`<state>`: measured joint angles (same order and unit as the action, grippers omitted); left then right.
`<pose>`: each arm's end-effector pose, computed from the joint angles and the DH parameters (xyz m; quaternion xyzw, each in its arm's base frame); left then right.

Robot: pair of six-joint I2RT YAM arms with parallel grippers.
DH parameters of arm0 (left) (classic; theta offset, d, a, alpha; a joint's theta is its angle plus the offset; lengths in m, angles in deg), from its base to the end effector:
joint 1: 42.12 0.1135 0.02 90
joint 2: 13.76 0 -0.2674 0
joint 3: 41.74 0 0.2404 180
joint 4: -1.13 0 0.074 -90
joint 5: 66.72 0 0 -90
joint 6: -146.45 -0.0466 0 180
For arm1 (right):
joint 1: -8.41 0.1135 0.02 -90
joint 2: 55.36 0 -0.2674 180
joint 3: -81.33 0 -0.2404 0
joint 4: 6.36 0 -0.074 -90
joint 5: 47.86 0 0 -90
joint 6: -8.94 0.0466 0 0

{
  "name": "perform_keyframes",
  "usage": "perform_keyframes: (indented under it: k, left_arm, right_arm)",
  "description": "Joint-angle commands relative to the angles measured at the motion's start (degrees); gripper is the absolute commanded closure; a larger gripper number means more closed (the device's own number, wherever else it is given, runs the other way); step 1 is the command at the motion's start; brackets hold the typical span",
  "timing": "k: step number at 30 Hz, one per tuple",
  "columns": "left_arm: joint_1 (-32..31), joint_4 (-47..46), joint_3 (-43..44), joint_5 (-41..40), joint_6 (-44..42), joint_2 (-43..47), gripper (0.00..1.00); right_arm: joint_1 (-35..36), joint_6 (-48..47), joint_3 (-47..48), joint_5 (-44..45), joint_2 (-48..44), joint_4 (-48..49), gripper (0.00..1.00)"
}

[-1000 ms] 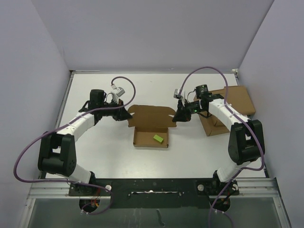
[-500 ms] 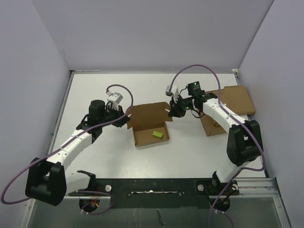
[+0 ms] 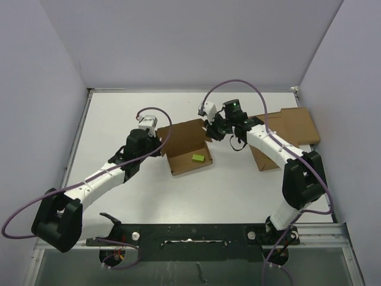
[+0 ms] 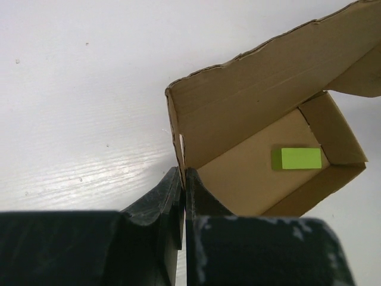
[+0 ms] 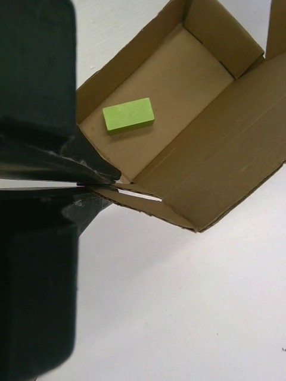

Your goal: Fold the paper box

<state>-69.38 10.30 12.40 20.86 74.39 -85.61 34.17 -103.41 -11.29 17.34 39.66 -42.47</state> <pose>0.2438 -0.1234 0.2400 0.0582 0.8500 -0.1845 0.4900 0.3208 0.1765 0.2675 -0.4431 0.7858 0.2088 0.3775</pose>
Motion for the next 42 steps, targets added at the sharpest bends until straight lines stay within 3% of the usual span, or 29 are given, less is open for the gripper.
perform_keyframes:
  k: [1, 17, 42]
  left_arm:
    - [-3.2, -5.9, 3.1, -11.4, 4.0, -1.5, 1.00]
    - [-8.0, -8.3, 5.1, -22.0, 4.4, -5.6, 1.00]
    - [-18.4, -10.5, -1.0, -35.2, 6.2, -4.6, 1.00]
  right_arm:
    - [1.8, 3.8, 0.7, 2.8, -1.0, 7.9, 1.00]
    - [1.9, 10.9, -4.1, 3.4, -1.8, 13.8, 0.98]
    - [1.9, 19.2, -10.4, 1.6, -5.8, 14.5, 0.91]
